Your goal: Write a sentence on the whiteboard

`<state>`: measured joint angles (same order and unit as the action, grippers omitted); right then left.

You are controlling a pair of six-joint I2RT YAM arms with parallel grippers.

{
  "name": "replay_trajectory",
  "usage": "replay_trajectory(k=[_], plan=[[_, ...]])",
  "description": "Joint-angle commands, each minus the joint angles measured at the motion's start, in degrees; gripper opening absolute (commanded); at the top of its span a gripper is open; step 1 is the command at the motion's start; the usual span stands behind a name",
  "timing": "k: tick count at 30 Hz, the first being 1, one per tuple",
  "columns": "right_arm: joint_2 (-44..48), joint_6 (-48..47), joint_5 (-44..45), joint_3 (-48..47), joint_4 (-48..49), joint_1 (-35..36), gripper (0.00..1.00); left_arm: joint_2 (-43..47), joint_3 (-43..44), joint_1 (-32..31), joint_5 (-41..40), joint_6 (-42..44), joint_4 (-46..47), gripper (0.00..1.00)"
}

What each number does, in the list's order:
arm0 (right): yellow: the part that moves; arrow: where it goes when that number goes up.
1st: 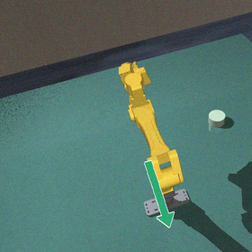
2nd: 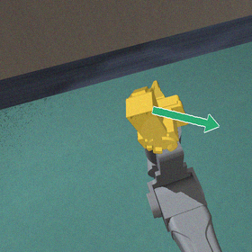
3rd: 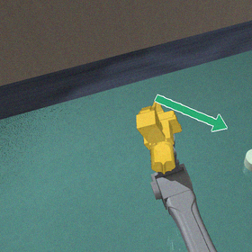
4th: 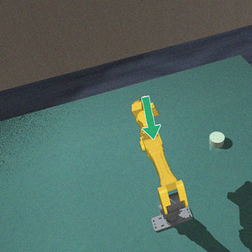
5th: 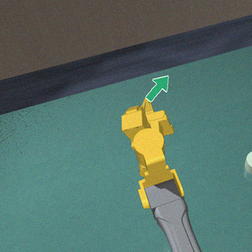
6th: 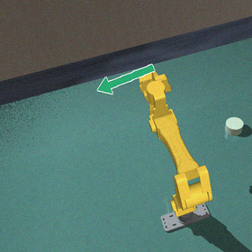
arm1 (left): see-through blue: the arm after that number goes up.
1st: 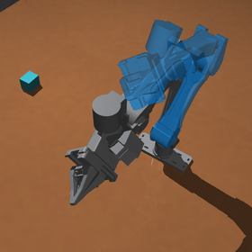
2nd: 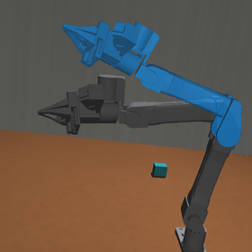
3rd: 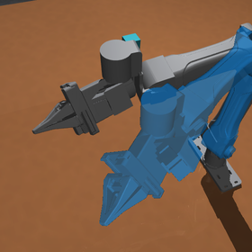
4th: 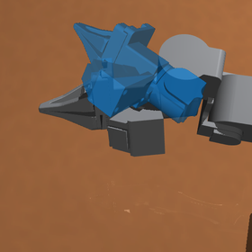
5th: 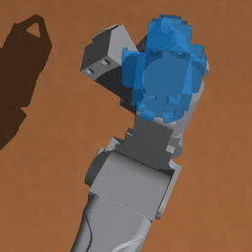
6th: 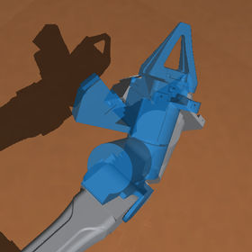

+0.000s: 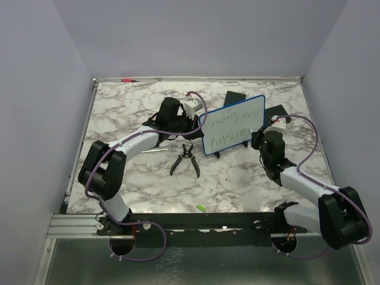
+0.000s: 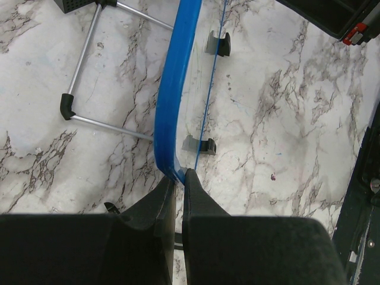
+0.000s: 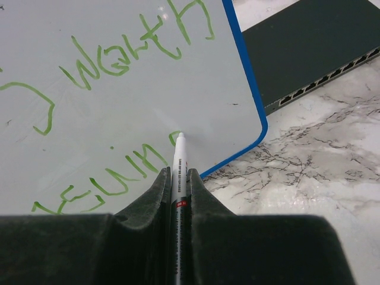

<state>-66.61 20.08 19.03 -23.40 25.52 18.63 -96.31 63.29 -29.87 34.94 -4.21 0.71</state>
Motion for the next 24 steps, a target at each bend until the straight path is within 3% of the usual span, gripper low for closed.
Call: replay_trajectory(k=[1,24], plan=[[-0.74,0.91,0.4,-1.22,-1.47,-0.18,0.01,-1.4,0.35,-0.46,-2.23,1.85,-2.73,0.0],[-5.64,4.1,-3.13,-0.91,-2.63,-0.18,0.01,-1.18,0.35,-0.46,-2.16,1.88,-2.73,0.0]])
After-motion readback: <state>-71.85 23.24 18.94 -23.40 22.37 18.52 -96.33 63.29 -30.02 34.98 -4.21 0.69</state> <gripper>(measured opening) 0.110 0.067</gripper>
